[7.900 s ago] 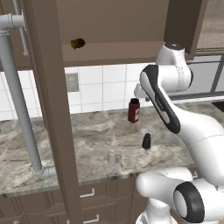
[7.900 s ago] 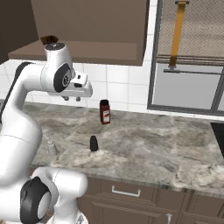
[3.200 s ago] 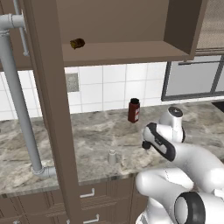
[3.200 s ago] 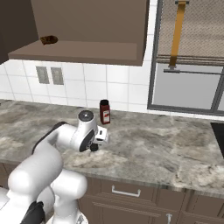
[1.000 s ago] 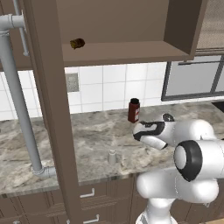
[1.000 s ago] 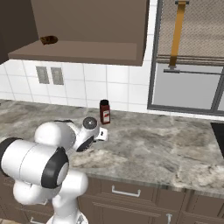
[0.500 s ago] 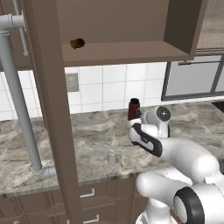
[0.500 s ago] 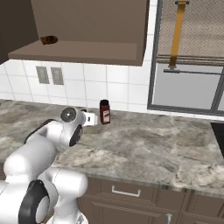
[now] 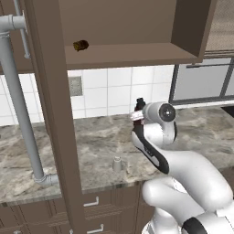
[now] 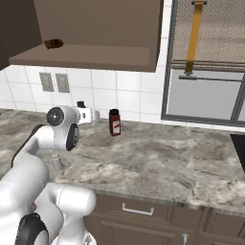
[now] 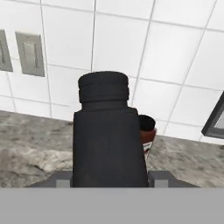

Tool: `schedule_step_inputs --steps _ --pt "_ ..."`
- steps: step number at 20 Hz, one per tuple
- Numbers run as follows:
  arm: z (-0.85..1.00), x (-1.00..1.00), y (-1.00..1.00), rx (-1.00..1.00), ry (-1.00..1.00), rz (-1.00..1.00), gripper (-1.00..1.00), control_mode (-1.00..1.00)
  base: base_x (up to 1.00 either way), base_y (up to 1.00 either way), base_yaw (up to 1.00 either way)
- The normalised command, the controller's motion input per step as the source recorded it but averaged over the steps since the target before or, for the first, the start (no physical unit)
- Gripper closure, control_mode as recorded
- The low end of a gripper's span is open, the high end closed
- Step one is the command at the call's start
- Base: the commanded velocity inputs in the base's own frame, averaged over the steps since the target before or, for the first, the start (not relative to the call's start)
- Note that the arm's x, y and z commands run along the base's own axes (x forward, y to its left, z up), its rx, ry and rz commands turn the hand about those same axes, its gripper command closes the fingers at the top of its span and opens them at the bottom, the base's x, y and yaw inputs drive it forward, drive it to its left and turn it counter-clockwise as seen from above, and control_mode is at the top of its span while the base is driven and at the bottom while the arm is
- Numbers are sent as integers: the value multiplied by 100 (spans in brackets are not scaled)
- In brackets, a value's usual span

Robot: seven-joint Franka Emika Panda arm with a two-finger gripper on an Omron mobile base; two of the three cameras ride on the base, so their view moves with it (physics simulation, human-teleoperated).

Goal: Pick the shaker and shaker from the counter and place them in the cabinet.

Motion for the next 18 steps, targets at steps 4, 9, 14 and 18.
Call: schedule_step_inputs --steps 4,9,14,18 --pt "89 -39 1 0 -16 0 100 -100 0 0 0" --pt "82 -52 0 0 -18 0 100 -100 0 0 0" --pt "68 -39 0 0 -10 0 100 -100 0 0 0" --pt "80 -24 0 0 -7 0 100 -100 0 0 0"
